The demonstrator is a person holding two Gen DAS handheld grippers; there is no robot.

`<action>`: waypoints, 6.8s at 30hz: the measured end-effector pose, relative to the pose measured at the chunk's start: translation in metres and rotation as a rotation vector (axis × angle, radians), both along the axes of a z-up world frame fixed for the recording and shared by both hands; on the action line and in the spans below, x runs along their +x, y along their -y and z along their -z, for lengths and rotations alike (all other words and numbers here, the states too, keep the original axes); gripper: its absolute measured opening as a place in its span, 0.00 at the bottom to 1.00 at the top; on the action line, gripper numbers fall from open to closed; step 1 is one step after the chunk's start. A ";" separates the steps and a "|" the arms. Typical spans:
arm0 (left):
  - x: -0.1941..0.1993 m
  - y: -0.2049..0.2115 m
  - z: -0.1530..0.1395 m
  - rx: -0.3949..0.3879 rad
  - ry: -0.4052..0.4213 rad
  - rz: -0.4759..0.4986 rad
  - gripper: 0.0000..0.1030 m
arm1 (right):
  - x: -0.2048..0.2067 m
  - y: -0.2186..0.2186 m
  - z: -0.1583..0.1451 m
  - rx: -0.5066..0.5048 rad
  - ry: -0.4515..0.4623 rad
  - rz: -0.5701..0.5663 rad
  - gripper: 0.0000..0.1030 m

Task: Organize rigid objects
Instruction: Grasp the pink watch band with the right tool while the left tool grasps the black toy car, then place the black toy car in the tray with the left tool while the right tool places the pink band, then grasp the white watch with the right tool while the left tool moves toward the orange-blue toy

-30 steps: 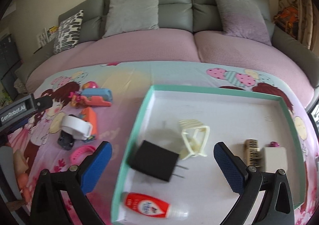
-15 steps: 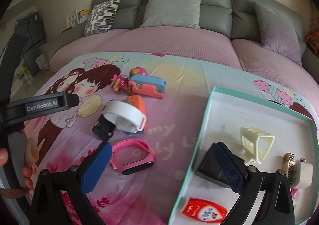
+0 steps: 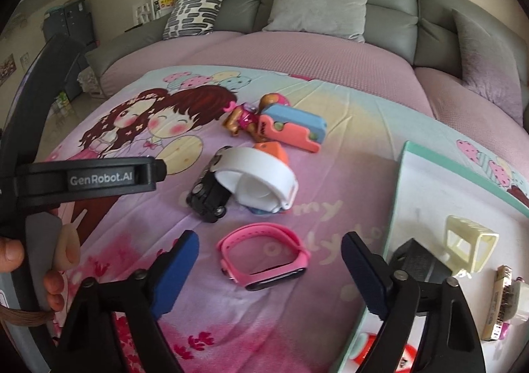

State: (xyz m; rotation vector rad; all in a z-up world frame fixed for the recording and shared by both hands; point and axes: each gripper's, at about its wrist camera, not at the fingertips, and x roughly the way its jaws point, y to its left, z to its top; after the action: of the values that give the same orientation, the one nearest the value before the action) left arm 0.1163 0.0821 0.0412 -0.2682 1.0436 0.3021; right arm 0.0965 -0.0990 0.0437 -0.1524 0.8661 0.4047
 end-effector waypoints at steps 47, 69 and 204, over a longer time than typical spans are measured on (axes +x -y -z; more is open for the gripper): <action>0.024 0.039 0.020 -0.180 0.032 0.211 0.79 | 0.010 -0.009 0.028 -0.057 -0.087 0.033 0.71; 0.022 0.043 0.006 -0.198 0.077 0.268 0.27 | 0.010 -0.002 0.025 -0.030 -0.100 0.051 0.71; 0.021 0.097 -0.053 -0.017 0.235 0.207 0.96 | 0.006 0.143 -0.047 0.024 0.170 0.420 1.00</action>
State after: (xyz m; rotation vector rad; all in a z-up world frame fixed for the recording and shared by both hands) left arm 0.1368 -0.0145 0.0939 -0.2035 0.8336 0.0724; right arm 0.1021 -0.2421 0.0903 0.0189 0.7027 0.0084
